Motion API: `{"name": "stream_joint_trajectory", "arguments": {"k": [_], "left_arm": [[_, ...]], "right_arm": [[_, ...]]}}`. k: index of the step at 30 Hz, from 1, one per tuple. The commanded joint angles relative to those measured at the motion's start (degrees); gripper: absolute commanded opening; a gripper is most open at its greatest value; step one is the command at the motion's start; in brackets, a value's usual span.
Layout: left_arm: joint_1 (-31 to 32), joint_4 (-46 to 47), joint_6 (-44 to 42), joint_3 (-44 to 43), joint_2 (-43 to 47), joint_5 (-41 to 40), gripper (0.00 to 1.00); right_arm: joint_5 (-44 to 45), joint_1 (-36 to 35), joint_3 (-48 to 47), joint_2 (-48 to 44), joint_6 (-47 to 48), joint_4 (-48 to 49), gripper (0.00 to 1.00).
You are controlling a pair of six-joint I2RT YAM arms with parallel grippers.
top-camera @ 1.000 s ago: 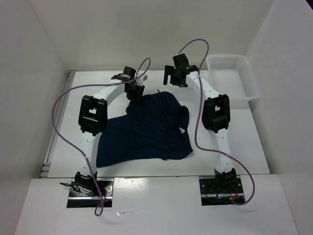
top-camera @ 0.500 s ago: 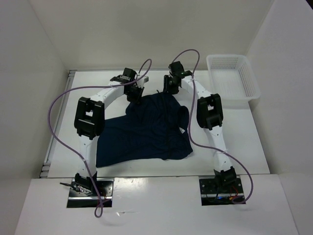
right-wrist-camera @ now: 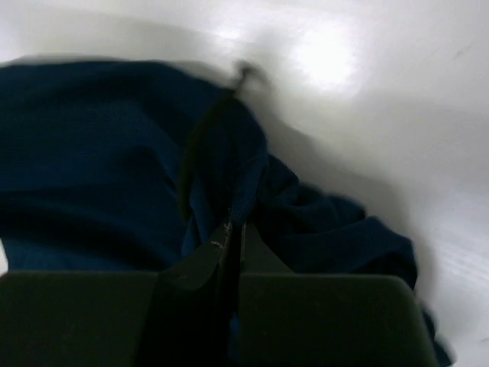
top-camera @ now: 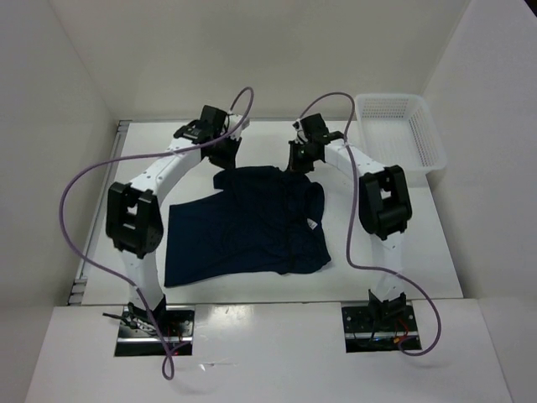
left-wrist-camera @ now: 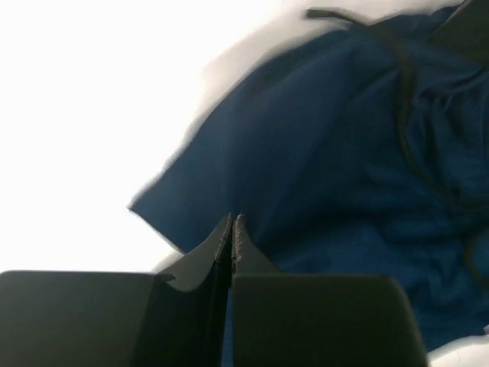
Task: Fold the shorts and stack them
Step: Fold the shorts
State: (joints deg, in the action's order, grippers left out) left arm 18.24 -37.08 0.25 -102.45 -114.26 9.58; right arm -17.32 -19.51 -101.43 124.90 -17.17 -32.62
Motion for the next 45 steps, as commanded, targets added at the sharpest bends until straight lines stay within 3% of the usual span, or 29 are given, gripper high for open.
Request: {"name": "stream_joint_trajectory", "arguments": {"k": [1,6,7,9,12,18,21,24,27,28,29,34,40,45], "left_arm": [[3.9,-1.3,-0.3,14.0,9.4,-2.4,0.06],[8.4,-3.2,-0.3,27.6,11.9,1.0,0.15],[8.4,-3.9,-0.3,28.6,12.5,1.9,0.25],[8.4,-6.0,-0.3,29.2,12.5,5.3,0.34],[8.4,-8.0,-0.3,29.2,14.7,8.0,0.35],[0.7,-8.7,-0.3,18.2,18.0,21.8,0.35],[0.1,-5.1,-0.3,15.1,13.3,20.7,0.46],[0.7,-2.7,-0.3,12.2,7.0,16.3,0.47],[1.4,-2.0,-0.3,7.5,0.8,9.1,0.47],[1.4,-1.2,-0.3,7.0,-0.2,7.7,0.47],[1.4,-0.6,-0.3,7.0,-1.0,6.7,0.49],[1.9,3.1,-0.3,7.0,-4.0,0.4,0.56],[1.9,6.4,-0.3,5.2,-6.8,-4.2,0.6],[1.9,9.1,-0.3,7.0,-7.3,-7.6,0.65]], "right_arm": [[-0.7,-6.1,11.1,-12.8,1.0,7.3,0.0],[0.6,-11.4,20.6,-18.4,-2.2,9.2,0.0],[0.1,-12.0,23.5,-19.0,-3.4,9.2,0.0],[1.0,-12.0,25.7,-19.0,-3.4,7.6,0.0],[3.1,-12.0,29.9,-19.0,-2.8,5.1,0.0],[3.6,-12.0,36.9,-24.3,-5.8,11.0,0.0],[4.2,-12.0,38.1,-25.4,-7.1,12.2,0.0],[6.9,-12.0,39.1,-25.4,-8.5,12.8,0.0],[7.4,-12.0,38.6,-26.8,-9.2,13.3,0.15],[7.4,-12.0,38.6,-27.4,-9.8,13.9,0.3],[7.4,-12.0,38.6,-28.8,-9.8,13.9,0.36],[10.6,-11.4,38.1,-35.0,-9.8,12.9,0.63],[18.4,-10.7,41.8,-46.2,-17.6,10.4,0.71],[15.9,-8.7,45.7,-47.6,-24.6,9.9,0.69]]}}
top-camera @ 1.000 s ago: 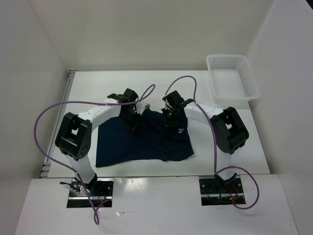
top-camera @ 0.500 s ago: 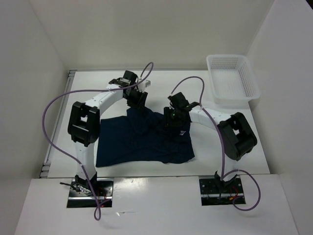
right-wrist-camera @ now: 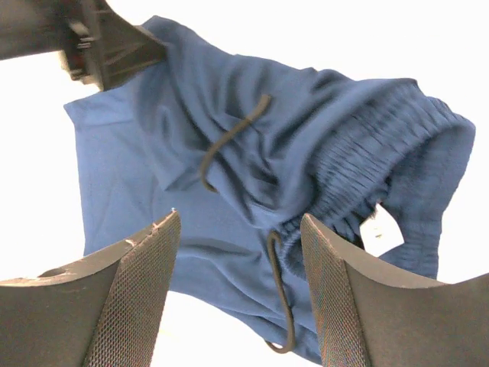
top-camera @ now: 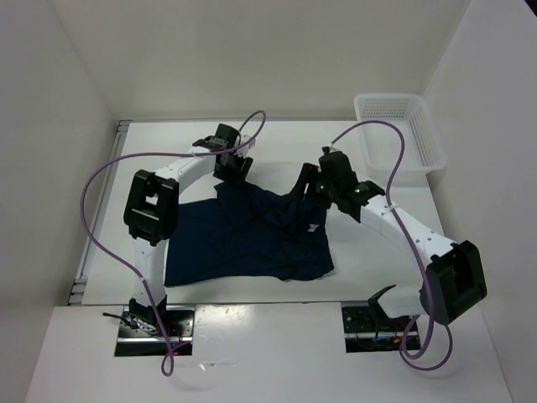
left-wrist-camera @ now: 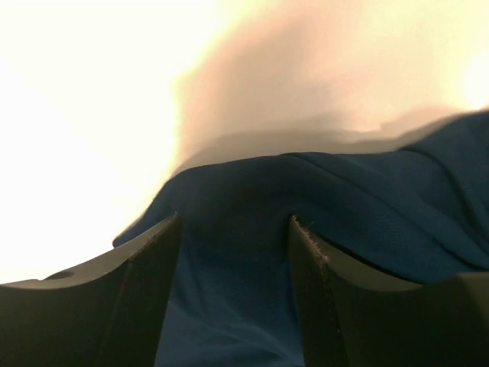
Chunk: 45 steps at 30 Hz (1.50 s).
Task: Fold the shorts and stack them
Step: Fold the shorts
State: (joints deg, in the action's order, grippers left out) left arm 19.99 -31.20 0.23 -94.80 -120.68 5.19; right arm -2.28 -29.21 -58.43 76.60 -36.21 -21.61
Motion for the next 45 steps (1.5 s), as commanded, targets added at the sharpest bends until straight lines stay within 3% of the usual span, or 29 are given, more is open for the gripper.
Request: {"name": "stream_joint_trajectory", "arguments": {"k": [1,7,11,13,15,16,18,19,20,24,28,31,32,39,42,45], "left_arm": [[0.1,3.9,-0.2,-0.6,-1.4,-3.2,0.66],[0.1,3.7,-0.2,0.4,-3.6,-4.7,0.69],[0.7,1.2,-0.2,0.4,-4.9,-0.5,0.69],[1.2,-0.8,-0.2,-0.3,-6.4,1.3,0.51],[1.2,-1.5,-0.2,-0.8,-7.1,2.8,0.37],[1.2,-2.2,-0.2,-0.8,-7.1,4.5,0.19],[1.2,-2.9,-0.2,-2.3,-6.3,3.7,0.04],[1.2,-2.9,-0.2,-3.3,-5.4,2.5,0.0],[1.2,-3.5,-0.2,-4.6,-4.9,1.2,0.0],[-0.3,-3.4,-0.2,-11.7,1.0,-4.2,0.0],[-0.3,0.5,-0.2,-9.0,10.2,-7.8,0.03],[0.2,-9.6,-0.2,-8.4,12.3,3.3,0.12],[0.7,-12.6,-0.2,-7.2,12.3,7.6,0.23],[3.0,-27.7,-0.2,13.4,13.5,16.0,0.38],[3.0,-32.5,-0.2,17.3,15.1,17.3,0.46],[2.5,-35.8,-0.2,15.6,15.7,18.3,0.51]], "right_arm": [[-0.1,1.0,3.3,1.5,-6.2,-1.2,0.69],[-0.3,2.4,2.0,10.2,-9.7,-5.8,0.68],[-4.5,3.7,3.8,11.8,-9.7,3.0,0.77],[-6.8,5.5,3.2,14.0,-8.4,6.3,0.76],[-6.8,5.5,1.3,15.1,-6.3,7.6,0.6],[-6.8,6.1,0.7,15.7,-5.7,8.9,0.38],[-6.8,7.4,-1.2,16.2,-4.4,9.6,0.11],[-6.8,8.0,-1.9,16.7,-3.7,9.6,0.05],[-7.5,8.6,-3.4,16.7,-2.2,9.6,0.0],[-7.5,10.8,-4.7,15.0,0.3,8.4,0.0],[-6.9,12.8,-2.7,12.3,1.8,8.4,0.0],[-8.3,12.8,-0.8,12.3,1.8,9.1,0.0],[-9.4,12.8,-0.3,12.3,1.8,9.1,0.0],[-10.2,12.8,-0.3,13.4,3.4,8.6,0.0],[-9.7,13.3,0.3,12.9,4.0,8.1,0.0],[-9.7,13.8,0.9,12.9,4.0,7.5,0.0]]}}
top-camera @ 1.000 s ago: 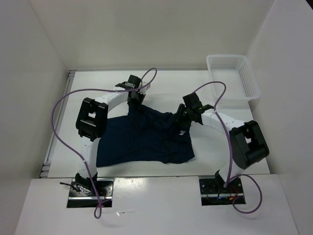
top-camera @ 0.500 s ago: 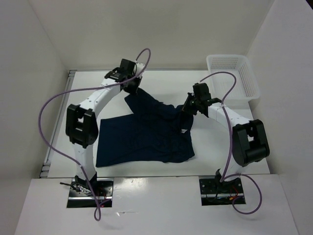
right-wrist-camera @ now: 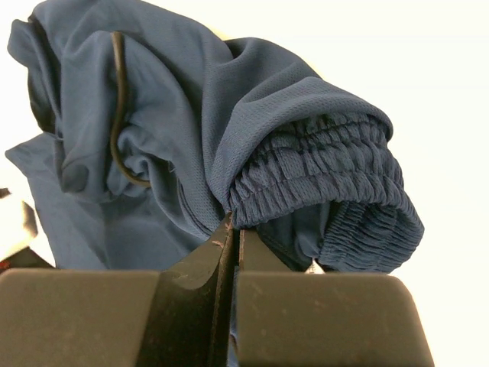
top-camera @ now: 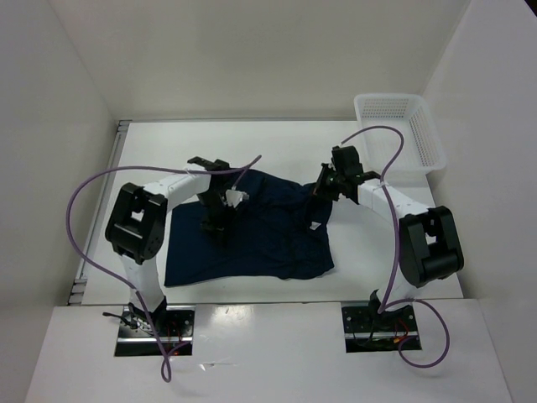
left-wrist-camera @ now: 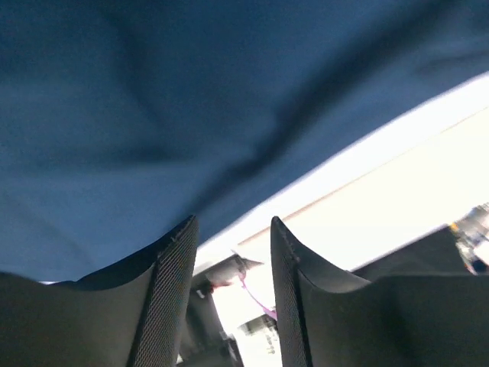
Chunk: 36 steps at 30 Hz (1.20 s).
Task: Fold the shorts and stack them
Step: Fold the shorts
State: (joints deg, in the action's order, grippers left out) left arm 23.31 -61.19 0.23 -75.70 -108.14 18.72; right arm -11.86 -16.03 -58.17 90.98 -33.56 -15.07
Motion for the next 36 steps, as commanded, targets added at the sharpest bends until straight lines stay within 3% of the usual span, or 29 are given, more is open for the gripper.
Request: {"name": "stream_joint_trajectory", "arguments": {"k": [1,3,5,6,9,15,20,23,30,36], "left_arm": [[-2.6,-5.8,-0.2,-7.4,3.9,6.0,0.51],[-5.1,-4.1,-0.2,-12.5,4.8,9.9,0.51],[-8.7,3.8,-0.2,-17.5,6.3,10.7,0.52],[-9.6,10.7,-0.2,-17.6,6.3,8.7,0.54],[-10.1,18.1,-0.2,-16.5,4.3,2.3,0.6],[-10.1,21.4,-0.2,-19.7,-6.9,1.0,0.6],[-10.1,27.2,-0.2,-19.7,-8.1,-8.3,0.6],[-10.1,28.3,-0.2,-19.1,-8.1,-11.5,0.6],[-10.1,18.1,-0.2,-21.1,-15.2,-2.8,0.56],[-10.1,17.5,-0.2,-19.5,-15.9,-2.7,0.54]], "right_arm": [[-0.1,0.7,0.6,-1.5,1.8,0.9,0.0],[-0.1,0.7,1.2,-2.0,1.8,0.9,0.0],[-0.1,0.7,1.9,-2.6,1.8,0.9,0.02],[-0.1,0.7,1.9,-2.6,1.8,0.9,0.03],[-0.1,0.7,2.4,-2.6,1.8,0.9,0.03],[0.4,0.7,2.4,-2.6,1.8,0.9,0.04],[0.4,0.7,1.9,-3.1,1.8,0.4,0.04],[0.4,0.7,2.5,-3.1,1.8,0.4,0.04],[1.0,0.7,2.5,-3.1,1.8,-0.1,0.08],[1.6,1.2,2.0,-3.7,2.4,-0.7,0.08]]}}
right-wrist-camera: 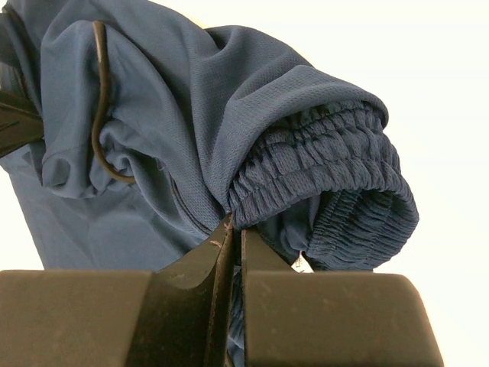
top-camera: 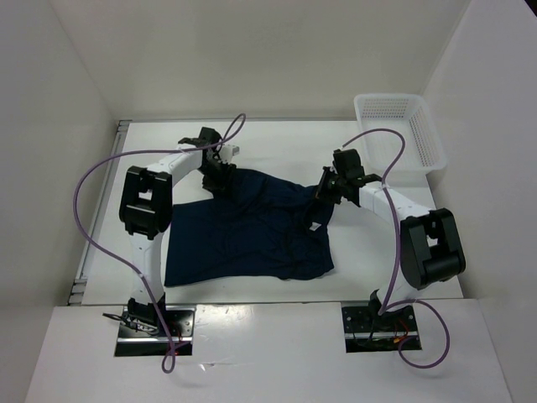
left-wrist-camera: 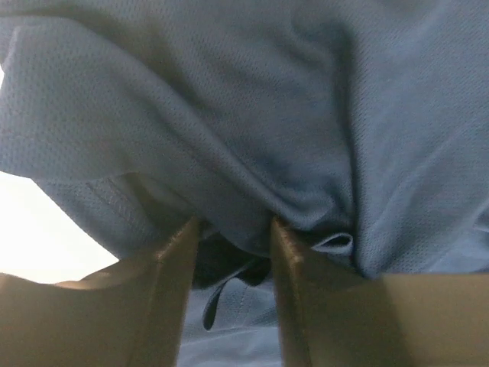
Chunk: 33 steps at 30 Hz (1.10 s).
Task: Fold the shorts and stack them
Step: Fold the shorts
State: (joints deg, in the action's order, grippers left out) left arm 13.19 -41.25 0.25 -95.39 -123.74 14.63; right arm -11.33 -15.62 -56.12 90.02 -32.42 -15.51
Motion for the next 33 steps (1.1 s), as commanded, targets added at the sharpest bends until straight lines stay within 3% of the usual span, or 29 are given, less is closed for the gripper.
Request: {"name": "stream_joint_trajectory", "arguments": {"k": [1,3,4,8,10,15,23,25,26,27,33], "left_arm": [[0.0,-2.4,-0.3,0.2,-0.3,1.4,0.48],[0.0,-2.4,-0.3,0.2,0.3,1.4,0.38],[0.0,-2.4,-0.3,0.2,0.9,2.0,0.26],[0.0,-0.9,-0.3,0.2,3.5,0.2,0.06],[0.0,1.4,-0.3,0.2,6.8,-1.6,0.01],[-0.5,4.9,-0.3,-1.2,14.5,-7.7,0.0],[-3.0,6.0,-0.3,-2.3,17.4,-18.7,0.0],[-3.0,5.5,-0.3,-1.6,17.4,-18.7,0.08],[-3.0,4.6,-0.3,-1.5,16.3,-16.3,0.17],[-3.0,3.0,-0.3,-0.9,15.6,-15.2,0.37],[-3.0,3.0,-0.3,2.6,11.4,-14.6,0.55]], "right_arm": [[1.0,0.8,0.0,-2.7,1.2,-0.2,0.08],[1.0,0.8,0.0,-2.7,1.8,-0.2,0.08],[1.0,1.3,0.0,-2.7,1.8,-0.2,0.08],[1.6,1.8,0.0,-2.7,1.8,-0.8,0.08],[1.6,3.0,-0.7,-3.3,1.8,-0.8,0.08],[0.3,5.1,-3.6,-3.8,3.0,-1.3,0.04],[-4.5,9.0,-6.8,-1.8,5.3,-1.3,0.04],[-5.4,9.0,-6.8,-0.9,5.3,-0.7,0.04],[-6.8,9.0,-6.8,0.2,5.3,-0.7,0.04],[-7.6,9.0,-6.8,0.9,5.8,-0.7,0.04],[-11.5,9.0,-7.3,4.8,5.1,0.0,0.04]]}}
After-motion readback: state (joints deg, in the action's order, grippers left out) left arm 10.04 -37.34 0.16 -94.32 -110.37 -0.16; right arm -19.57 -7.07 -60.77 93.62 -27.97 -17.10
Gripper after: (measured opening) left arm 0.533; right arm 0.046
